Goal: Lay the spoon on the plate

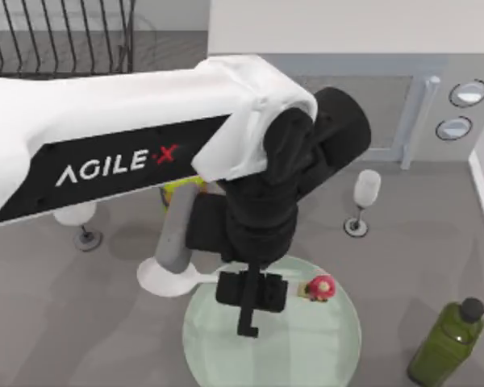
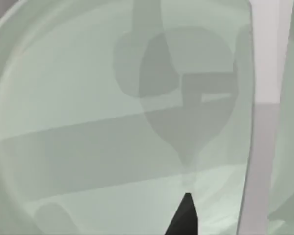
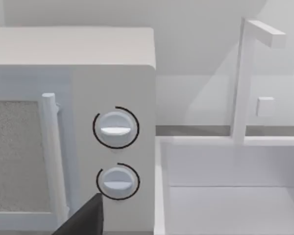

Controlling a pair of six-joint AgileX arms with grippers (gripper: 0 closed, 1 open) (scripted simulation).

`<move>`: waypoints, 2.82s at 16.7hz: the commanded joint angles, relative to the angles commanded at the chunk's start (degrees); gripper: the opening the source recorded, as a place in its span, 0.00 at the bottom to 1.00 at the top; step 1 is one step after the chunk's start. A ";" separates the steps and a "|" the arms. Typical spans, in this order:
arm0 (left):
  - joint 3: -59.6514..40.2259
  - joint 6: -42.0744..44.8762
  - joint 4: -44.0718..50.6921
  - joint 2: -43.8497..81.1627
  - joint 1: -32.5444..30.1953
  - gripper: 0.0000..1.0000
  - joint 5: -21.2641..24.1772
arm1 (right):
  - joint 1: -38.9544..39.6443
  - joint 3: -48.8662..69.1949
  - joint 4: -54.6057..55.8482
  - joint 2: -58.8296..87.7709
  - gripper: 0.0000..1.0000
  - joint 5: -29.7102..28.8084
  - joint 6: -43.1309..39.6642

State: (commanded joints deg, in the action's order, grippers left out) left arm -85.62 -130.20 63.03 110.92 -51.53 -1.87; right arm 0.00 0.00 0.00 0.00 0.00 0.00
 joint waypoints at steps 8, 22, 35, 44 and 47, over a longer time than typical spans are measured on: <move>0.53 -9.68 -0.47 2.51 -3.19 0.00 0.87 | 0.00 0.00 0.00 0.00 1.00 0.00 0.00; -2.39 -10.16 -8.35 2.50 -3.79 0.00 -2.57 | 0.00 0.00 0.00 0.00 1.00 0.00 0.00; 1.01 -9.55 -12.92 1.73 -2.74 0.00 -1.64 | 0.00 0.00 0.00 0.00 1.00 0.00 0.00; 6.63 -9.55 -9.77 5.71 -3.10 0.00 0.89 | 0.00 0.00 0.00 0.00 1.00 0.00 0.00; 6.63 -9.55 -9.77 5.71 -3.10 0.00 0.89 | 0.00 0.00 0.00 0.00 1.00 0.00 0.00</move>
State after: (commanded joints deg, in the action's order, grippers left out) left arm -78.99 -139.74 53.25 116.63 -54.63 -0.98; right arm 0.00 0.00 0.00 0.00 0.00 0.00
